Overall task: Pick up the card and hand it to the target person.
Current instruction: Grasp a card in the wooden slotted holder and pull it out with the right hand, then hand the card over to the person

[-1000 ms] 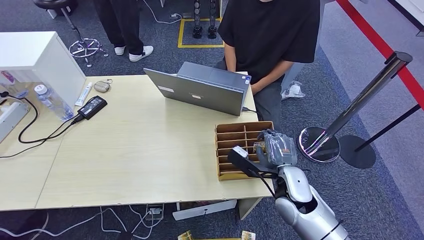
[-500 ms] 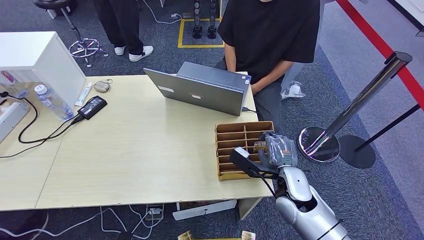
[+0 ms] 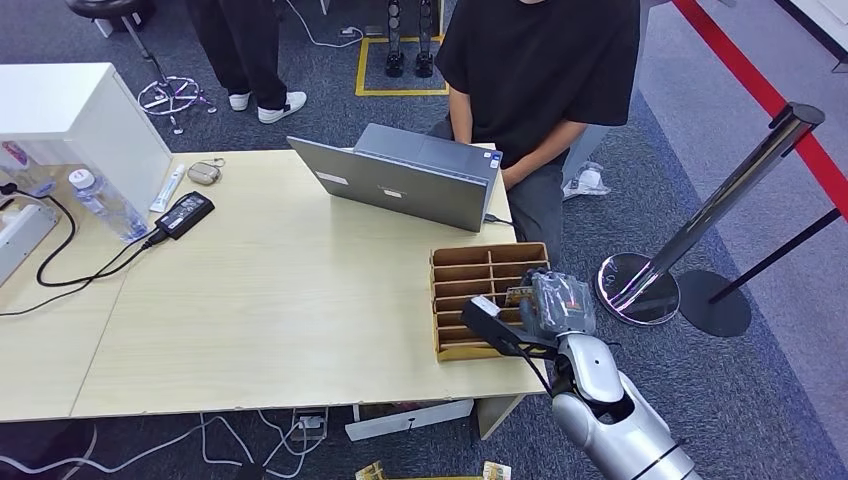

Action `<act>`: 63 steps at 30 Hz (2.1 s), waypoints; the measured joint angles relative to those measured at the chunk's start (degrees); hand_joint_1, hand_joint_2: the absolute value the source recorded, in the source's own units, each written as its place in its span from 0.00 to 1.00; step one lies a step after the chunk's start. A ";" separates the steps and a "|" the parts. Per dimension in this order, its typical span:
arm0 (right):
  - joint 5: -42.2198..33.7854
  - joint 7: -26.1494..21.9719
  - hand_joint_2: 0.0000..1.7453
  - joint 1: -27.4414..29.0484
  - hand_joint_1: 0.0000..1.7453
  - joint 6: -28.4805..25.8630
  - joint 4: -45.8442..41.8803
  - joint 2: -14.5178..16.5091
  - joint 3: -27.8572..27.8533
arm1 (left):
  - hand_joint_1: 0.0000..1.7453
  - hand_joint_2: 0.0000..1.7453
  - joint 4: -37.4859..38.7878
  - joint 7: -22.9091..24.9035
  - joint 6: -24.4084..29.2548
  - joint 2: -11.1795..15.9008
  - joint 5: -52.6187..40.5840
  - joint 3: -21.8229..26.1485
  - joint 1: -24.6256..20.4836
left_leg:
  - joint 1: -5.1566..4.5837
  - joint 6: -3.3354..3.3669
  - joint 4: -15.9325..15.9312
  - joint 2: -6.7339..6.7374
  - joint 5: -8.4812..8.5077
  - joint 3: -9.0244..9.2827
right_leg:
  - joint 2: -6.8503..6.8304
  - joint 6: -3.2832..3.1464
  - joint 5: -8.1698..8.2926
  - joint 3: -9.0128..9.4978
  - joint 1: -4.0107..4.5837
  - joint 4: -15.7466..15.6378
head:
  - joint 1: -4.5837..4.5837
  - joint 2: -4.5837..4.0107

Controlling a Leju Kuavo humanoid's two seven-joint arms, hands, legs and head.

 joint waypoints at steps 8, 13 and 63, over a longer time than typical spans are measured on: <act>0.00 -0.03 1.00 -0.06 0.75 -0.20 0.33 0.00 0.00 | 0.00 0.00 0.00 -0.26 0.00 0.00 0.00 -0.11 0.00 | 0.00 0.00 0.00 0.00 0.00 0.00 | 0.00 0.00 0.00 0.00 0.00 0.00 | -0.01 0.01; -0.02 -0.06 1.00 -0.08 0.78 -0.49 0.36 0.00 0.00 | 0.00 0.00 0.00 -0.54 0.00 0.00 0.00 -0.15 0.00 | 0.00 0.00 0.00 0.00 0.00 0.01 | 0.00 0.00 0.00 0.01 0.00 0.00 | -0.01 0.00; -0.02 2.46 1.00 -12.37 0.91 7.00 -15.61 -11.06 -8.58 | 0.00 0.00 0.00 -2.35 -0.09 0.22 -0.31 -0.47 -0.01 | -0.02 0.00 0.04 0.00 0.00 0.00 | 0.01 0.03 0.03 0.00 -0.02 0.00 | 0.00 0.01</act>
